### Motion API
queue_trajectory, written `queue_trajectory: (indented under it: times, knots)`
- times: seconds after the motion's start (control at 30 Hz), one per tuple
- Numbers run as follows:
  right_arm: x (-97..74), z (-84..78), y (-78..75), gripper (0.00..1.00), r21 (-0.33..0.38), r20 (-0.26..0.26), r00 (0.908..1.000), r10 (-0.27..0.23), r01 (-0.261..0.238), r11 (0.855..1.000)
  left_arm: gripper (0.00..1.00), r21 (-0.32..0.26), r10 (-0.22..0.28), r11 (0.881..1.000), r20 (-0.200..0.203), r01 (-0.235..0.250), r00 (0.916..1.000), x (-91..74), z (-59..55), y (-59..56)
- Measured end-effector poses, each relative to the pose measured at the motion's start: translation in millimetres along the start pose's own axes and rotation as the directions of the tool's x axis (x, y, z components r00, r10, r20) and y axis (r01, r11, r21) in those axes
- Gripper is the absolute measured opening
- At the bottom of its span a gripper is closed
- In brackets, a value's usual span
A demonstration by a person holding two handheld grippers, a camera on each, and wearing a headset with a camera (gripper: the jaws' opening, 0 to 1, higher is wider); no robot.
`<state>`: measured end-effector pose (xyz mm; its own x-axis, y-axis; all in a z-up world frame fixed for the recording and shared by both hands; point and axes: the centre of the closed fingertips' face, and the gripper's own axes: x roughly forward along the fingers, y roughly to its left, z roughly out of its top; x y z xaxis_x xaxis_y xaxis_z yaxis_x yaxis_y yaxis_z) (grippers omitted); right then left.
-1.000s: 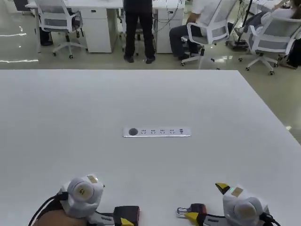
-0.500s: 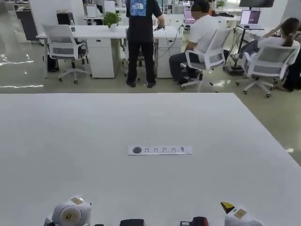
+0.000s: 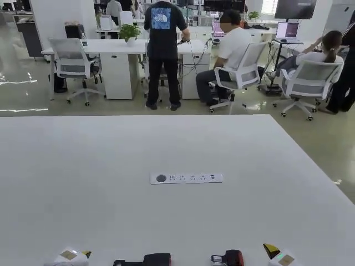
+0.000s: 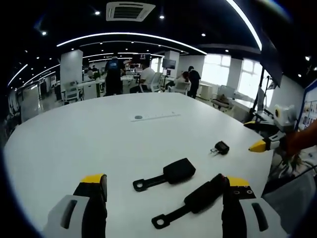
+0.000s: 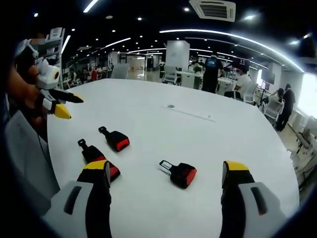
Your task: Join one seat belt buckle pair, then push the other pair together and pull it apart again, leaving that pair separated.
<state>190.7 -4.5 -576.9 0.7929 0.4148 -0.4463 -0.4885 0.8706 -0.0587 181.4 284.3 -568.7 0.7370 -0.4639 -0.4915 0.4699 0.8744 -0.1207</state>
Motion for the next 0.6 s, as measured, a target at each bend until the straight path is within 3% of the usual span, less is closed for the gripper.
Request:
queue_trajectory:
  times: [0.13,0.37,0.6]
  knots:
    - [-9.4,-0.3,6.4,0.95,0.004,0.013,0.9999,-0.009,0.009,1.000,1.00,0.003,0.001,1.000,0.022,-0.002,0.9998,-10.3,0.1,0.2]
    - [-25.2,-1.0,21.3,0.98,0.001,0.017,0.9998,-0.008,0.008,1.000,1.00,0.048,-0.015,0.999,0.013,0.015,0.9998,-24.2,-11.7,4.0]
    - [-32.2,-3.9,21.6,0.99,-0.004,0.017,0.9997,-0.017,0.017,1.000,1.00,0.050,-0.013,0.999,0.026,0.012,0.9996,-40.1,-17.1,5.5]
